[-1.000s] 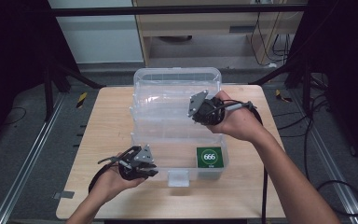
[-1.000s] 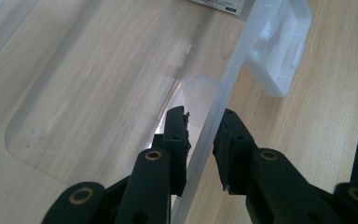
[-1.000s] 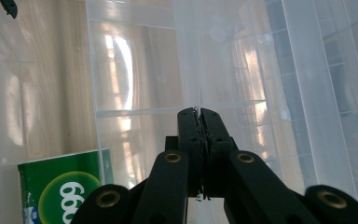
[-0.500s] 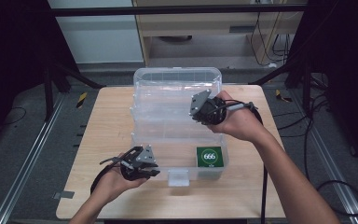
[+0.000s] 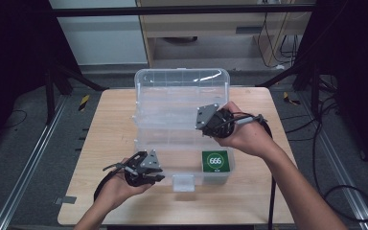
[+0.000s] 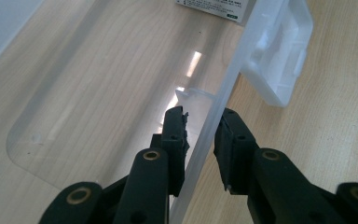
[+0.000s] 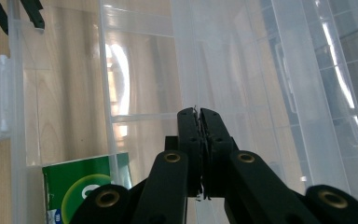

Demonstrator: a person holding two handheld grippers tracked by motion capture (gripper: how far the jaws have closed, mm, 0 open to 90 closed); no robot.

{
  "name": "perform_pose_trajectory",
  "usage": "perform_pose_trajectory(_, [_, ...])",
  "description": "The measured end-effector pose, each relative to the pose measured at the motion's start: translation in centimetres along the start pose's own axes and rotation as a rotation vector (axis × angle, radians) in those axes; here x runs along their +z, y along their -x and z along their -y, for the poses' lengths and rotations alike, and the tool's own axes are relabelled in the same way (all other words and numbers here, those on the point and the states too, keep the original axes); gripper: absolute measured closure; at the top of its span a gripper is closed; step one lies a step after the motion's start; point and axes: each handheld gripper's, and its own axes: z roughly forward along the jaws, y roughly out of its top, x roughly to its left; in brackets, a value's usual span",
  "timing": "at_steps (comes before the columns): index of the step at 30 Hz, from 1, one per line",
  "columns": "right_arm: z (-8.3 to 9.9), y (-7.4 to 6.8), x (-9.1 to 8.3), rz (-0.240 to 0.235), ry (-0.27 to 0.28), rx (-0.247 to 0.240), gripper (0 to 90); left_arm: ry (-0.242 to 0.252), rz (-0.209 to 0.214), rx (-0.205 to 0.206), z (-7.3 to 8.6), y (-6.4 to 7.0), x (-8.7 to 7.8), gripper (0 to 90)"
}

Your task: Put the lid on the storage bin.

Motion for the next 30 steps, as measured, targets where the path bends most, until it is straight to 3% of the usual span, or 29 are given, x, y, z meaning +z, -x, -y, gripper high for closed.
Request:
perform_pose_trajectory(13, [0.5, -1.3, -0.5, 0.005, 0.015, -0.009, 87.6, 0.013, -0.002, -0.008, 0.1, 0.1, 0.0, 73.4])
perform_pose_trajectory(19, [0.6, -2.0, -0.5, 0.031, 0.029, -0.026, 87.3, 0.022, -0.005, -0.010, 0.2, 0.2, 0.1, 73.0])
perform_pose_trajectory(27, [0.8, -2.7, -0.7, 0.022, 0.033, -0.029, 87.1, 0.031, -0.009, -0.008, 0.3, 0.2, 0.1, 72.7])
perform_pose_trajectory(28, [0.8, -2.8, -0.7, 0.027, 0.032, -0.035, 87.0, 0.033, -0.011, -0.011, 0.3, 0.2, 0.1, 72.7])
perform_pose_trajectory(29, [0.8, -2.9, -0.7, 0.027, 0.030, -0.034, 86.9, 0.036, -0.010, -0.048, 0.4, 0.5, 0.1, 72.7])
perform_pose_trajectory(30, [0.8, -3.0, -0.7, 0.026, 0.029, -0.037, 86.9, 0.039, -0.012, -0.060, 0.5, 0.6, 0.1, 72.6])
